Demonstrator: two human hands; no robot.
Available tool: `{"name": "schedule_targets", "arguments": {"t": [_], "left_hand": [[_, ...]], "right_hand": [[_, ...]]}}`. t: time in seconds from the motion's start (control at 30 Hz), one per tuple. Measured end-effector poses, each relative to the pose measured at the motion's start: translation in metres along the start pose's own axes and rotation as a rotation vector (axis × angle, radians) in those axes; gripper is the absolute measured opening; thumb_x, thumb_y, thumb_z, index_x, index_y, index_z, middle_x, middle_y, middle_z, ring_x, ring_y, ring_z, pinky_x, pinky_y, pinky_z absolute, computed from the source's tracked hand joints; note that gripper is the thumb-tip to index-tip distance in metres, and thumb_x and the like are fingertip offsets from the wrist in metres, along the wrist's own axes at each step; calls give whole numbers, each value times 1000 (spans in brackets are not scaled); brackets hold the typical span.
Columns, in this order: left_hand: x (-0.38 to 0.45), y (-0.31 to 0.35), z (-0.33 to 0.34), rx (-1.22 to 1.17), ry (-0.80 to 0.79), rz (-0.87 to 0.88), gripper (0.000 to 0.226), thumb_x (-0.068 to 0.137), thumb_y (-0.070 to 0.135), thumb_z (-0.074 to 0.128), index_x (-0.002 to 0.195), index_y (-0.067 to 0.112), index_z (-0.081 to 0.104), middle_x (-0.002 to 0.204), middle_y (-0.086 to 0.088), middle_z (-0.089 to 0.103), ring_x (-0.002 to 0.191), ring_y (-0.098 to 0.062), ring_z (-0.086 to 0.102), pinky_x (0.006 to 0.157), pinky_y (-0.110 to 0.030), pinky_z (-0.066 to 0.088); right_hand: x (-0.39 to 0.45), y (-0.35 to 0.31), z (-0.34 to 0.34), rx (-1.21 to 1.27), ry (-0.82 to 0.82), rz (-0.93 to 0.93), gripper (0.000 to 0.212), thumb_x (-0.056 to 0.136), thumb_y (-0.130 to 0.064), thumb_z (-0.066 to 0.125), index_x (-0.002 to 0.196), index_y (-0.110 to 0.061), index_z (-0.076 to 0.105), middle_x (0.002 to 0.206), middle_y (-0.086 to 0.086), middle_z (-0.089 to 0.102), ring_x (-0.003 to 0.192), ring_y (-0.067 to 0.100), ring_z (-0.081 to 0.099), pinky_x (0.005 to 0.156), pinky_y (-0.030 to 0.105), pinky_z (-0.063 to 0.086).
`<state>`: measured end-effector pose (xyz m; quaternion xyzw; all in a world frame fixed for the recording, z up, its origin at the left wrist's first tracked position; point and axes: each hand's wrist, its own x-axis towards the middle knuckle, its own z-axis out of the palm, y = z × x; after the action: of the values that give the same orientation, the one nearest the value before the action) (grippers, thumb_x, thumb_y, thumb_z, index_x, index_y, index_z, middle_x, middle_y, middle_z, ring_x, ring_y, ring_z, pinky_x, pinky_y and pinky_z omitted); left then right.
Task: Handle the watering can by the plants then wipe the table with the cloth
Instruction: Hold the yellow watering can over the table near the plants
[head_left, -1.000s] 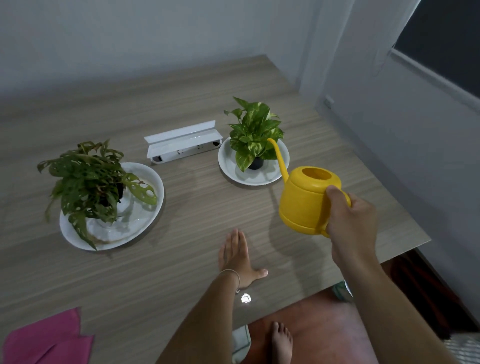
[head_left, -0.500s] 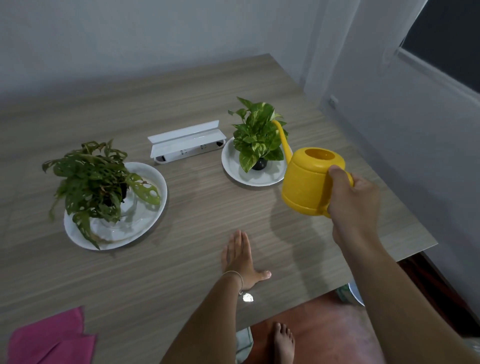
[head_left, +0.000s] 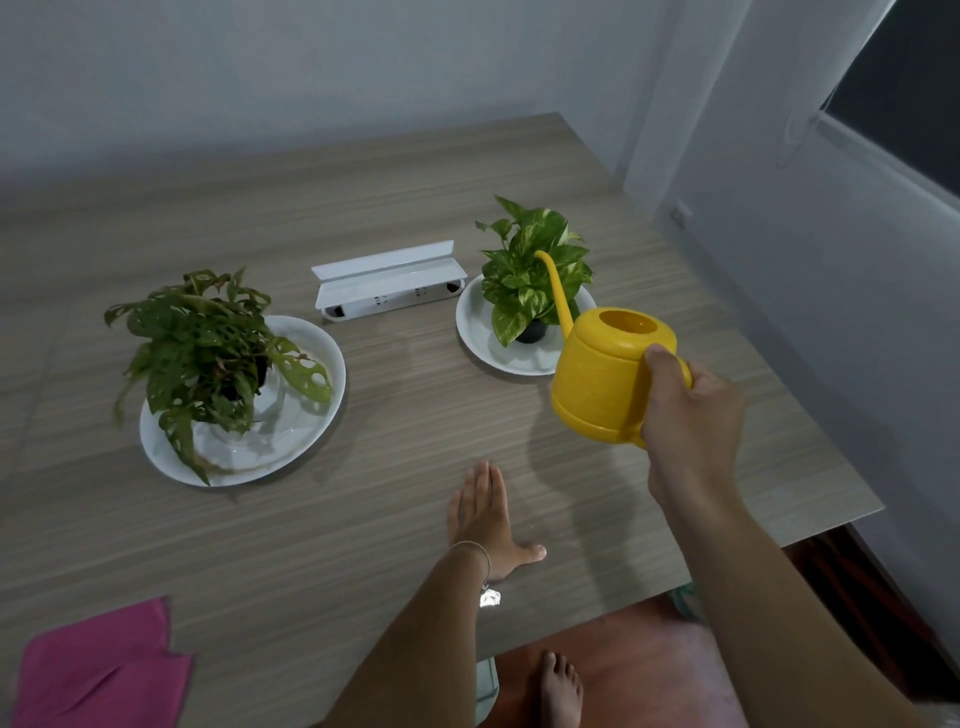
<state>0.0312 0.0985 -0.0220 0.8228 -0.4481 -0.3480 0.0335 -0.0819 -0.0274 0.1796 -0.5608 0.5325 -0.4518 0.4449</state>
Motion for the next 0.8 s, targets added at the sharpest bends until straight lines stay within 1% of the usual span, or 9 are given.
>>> {"name": "schedule_targets", "arguments": {"t": [0.13, 0.27, 0.33, 0.4, 0.43, 0.53, 0.6, 0.67, 0.8], "left_hand": [[0, 0, -1, -8, 2, 16, 129, 77, 69, 62, 149, 15, -30, 157, -2, -38, 144, -20, -34, 120, -43, -15], [-3, -8, -6, -14, -25, 66, 124, 81, 63, 62, 149, 15, -29, 157, -2, -38, 146, -21, -32, 121, -42, -13], [-7, -16, -8, -50, -18, 108, 120, 84, 61, 61, 151, 15, -27, 159, -3, -34, 147, -22, -28, 121, -41, -10], [-12, -29, -9, -113, 34, 115, 113, 87, 58, 59, 152, 15, -23, 161, -4, -28, 149, -24, -24, 121, -41, -6], [-16, -37, -9, -142, 79, 99, 109, 89, 56, 58, 153, 15, -20, 162, -6, -26, 149, -25, -23, 122, -42, -4], [-26, -69, -15, -191, 202, 53, 100, 93, 52, 55, 154, 13, -14, 164, -8, -20, 150, -29, -21, 123, -41, -2], [-35, -94, -22, -229, 250, 17, 100, 93, 49, 58, 155, 11, -10, 164, -10, -18, 150, -32, -19, 122, -39, -4], [-46, -122, -31, -269, 283, -45, 100, 92, 46, 60, 155, 9, -8, 164, -11, -16, 150, -32, -19, 122, -37, -5], [-71, -179, -44, -308, 349, -180, 102, 91, 45, 63, 156, 9, -7, 165, -10, -14, 151, -30, -16, 122, -36, -3]], "right_hand": [[-9, 5, -3, -16, 14, 7, 49, 98, -41, 60, 59, -22, 37, 42, -17, 41, 44, -2, 42, 55, 30, 34], [-23, 8, -5, -5, 44, 29, 50, 97, -40, 62, 58, -22, 35, 42, -16, 38, 43, -1, 40, 54, 30, 34], [-30, 9, -4, 10, 46, 54, 50, 98, -40, 62, 59, -17, 40, 43, -15, 40, 44, -2, 43, 55, 31, 36], [-36, 9, -1, 15, 48, 75, 50, 96, -42, 63, 61, -11, 46, 46, -14, 43, 46, -2, 45, 58, 34, 38], [-39, 10, 2, 20, 52, 80, 49, 94, -44, 63, 61, -12, 46, 46, -14, 43, 47, -1, 45, 58, 35, 38], [-49, 8, 12, 44, 50, 85, 45, 86, -51, 61, 55, -24, 45, 45, -15, 41, 45, 0, 43, 58, 36, 37], [-59, 7, 21, 75, 44, 94, 46, 83, -54, 61, 50, -25, 47, 46, -15, 40, 46, 0, 41, 57, 36, 37], [-70, 6, 32, 103, 44, 95, 44, 81, -54, 64, 50, -25, 49, 47, -14, 40, 47, 1, 40, 57, 35, 36], [-93, 5, 58, 159, 6, 107, 49, 77, -54, 69, 49, -23, 42, 50, -12, 31, 52, 11, 33, 57, 39, 32]]}}
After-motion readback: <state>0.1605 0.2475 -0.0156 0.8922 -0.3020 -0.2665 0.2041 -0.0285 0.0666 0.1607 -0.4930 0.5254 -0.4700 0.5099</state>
